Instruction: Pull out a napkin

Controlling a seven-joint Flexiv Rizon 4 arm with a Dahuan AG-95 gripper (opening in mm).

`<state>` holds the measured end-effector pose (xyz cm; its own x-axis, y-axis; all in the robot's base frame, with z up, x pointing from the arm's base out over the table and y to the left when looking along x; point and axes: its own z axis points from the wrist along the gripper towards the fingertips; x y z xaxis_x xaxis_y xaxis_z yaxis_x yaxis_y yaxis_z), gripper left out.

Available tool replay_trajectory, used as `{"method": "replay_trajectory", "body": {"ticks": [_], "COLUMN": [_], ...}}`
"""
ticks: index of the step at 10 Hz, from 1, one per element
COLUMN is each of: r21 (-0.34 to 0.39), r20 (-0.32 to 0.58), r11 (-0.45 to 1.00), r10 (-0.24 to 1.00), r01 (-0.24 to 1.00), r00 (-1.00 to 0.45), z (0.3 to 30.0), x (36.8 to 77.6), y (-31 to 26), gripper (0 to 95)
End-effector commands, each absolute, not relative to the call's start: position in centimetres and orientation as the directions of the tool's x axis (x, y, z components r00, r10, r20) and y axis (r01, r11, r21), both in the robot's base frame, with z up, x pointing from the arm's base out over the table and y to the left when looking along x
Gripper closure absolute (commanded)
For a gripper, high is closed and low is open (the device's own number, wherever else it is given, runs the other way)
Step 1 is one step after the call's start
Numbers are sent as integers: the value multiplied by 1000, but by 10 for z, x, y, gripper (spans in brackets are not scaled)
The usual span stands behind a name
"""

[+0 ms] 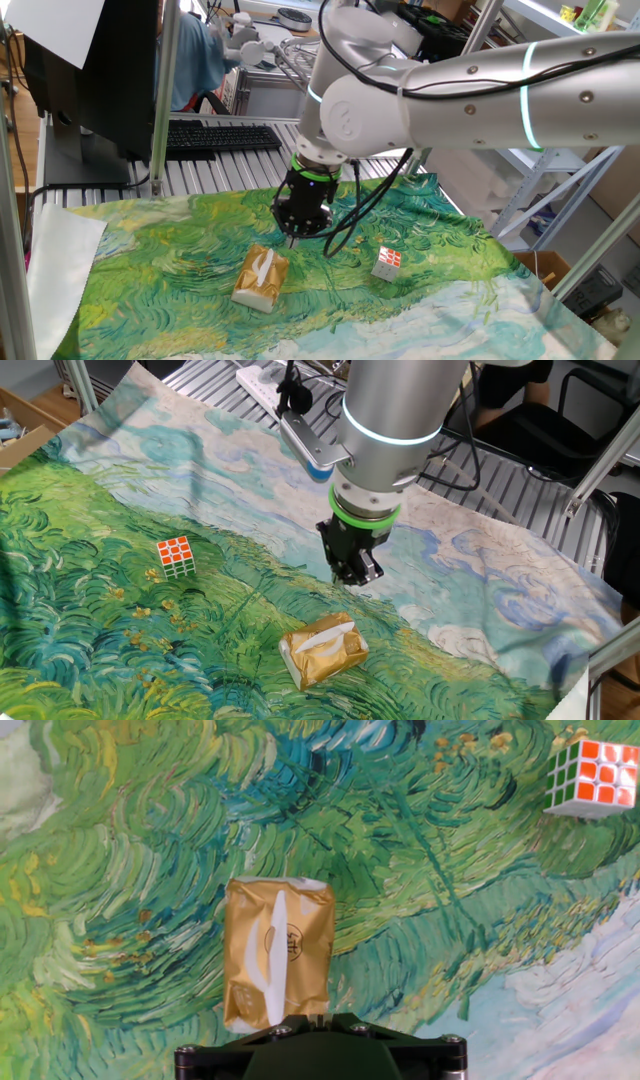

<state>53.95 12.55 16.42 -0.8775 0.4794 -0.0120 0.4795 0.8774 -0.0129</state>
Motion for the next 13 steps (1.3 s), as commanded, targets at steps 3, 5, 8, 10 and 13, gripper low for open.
{"method": "replay_trajectory", "body": {"ticks": [3,5,8,10,13], "r21": [-8,-1,-1,2,12], "r20": [-15,-12,-10,-6,-1], "r11": [877,876,865,863,864], "r10": [481,482,501,505,504], "r01": [481,483,501,505,504], "r00": [-877,-876,-865,-863,-864], "z": [161,163,167,170,174], "x": [545,549,558,565,574], "y": [124,122,119,117,113], "gripper": [950,950,950,950,950]}}
